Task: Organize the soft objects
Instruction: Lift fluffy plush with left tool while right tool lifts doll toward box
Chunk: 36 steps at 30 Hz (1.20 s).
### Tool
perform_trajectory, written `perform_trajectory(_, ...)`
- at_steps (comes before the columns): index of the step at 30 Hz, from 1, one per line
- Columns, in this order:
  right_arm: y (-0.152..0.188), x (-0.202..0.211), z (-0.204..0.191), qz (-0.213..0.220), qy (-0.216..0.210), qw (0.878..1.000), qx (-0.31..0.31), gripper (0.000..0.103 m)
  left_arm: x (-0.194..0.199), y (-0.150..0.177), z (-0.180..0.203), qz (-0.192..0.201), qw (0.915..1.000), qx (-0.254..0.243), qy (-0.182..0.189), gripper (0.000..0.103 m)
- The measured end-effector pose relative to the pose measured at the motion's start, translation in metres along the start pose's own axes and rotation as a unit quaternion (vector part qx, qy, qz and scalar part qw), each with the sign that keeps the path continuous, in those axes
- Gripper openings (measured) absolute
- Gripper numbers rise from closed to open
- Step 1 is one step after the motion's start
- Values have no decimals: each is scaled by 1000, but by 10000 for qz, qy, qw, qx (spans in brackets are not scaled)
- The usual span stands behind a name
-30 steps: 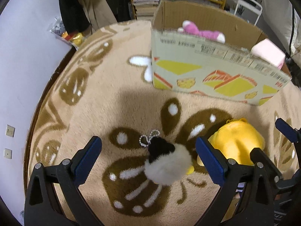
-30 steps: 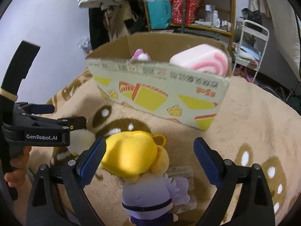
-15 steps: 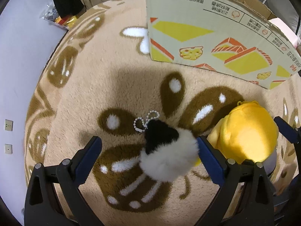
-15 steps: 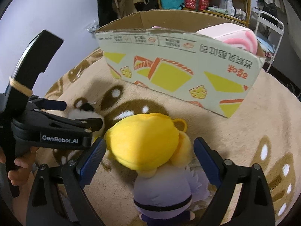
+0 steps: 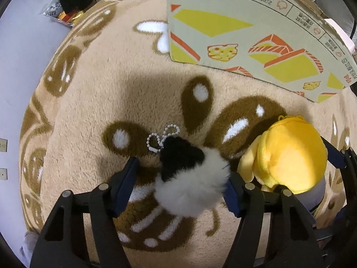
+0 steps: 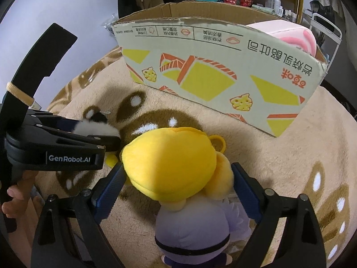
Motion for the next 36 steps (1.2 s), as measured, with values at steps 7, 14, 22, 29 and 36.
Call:
perform_trajectory(7, 0, 2, -1, 43, -76, 10000, 1, 80, 2, 3, 7, 118, 9998, -141, -93, 42)
perform_trajectory(14, -1, 12, 3, 152, -4, 9998, -87, 77, 12, 8, 8, 262, 9993, -248, -91, 32)
perform_trajectory(22, -6, 35, 25, 535, 202, 9972, -477, 76, 42, 9, 18, 796, 9962, -327, 162, 32)
perform_trajectory(29, -15, 66, 37, 1063, 314, 9918, -641, 76, 87, 5, 23, 1785, 9831, -325, 258, 32)
perform_trajectory(36, -27, 89, 36, 1494, 534, 9860, -512, 76, 132, -3, 21, 2908, 9556, -248, 398, 32)
Point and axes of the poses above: each gripper's, at about its wrist camera, not at the fingertips, and x roughly against the way its jaws point, z to its right, y to its underside, the point moved 6 cm from there along -x, roughly the way its jaws point, and after that the axes turned 10 degrees about x, right-handed, at the moved point
